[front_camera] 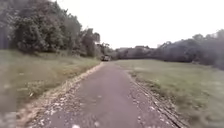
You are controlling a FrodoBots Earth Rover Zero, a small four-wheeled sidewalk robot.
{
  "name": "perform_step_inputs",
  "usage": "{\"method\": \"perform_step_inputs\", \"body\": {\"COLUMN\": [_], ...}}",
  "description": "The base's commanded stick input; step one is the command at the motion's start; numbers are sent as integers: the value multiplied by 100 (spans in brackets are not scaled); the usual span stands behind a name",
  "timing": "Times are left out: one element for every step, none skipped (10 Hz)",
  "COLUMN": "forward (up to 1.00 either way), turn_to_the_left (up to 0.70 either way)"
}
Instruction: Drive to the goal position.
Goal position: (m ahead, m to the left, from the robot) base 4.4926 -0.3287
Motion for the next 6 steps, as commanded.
{"method": "perform_step_inputs", "body": {"forward": [70, 70, 70, 70, 70, 70], "turn_to_the_left": [0, 0, 0, 0, 0, 0]}}
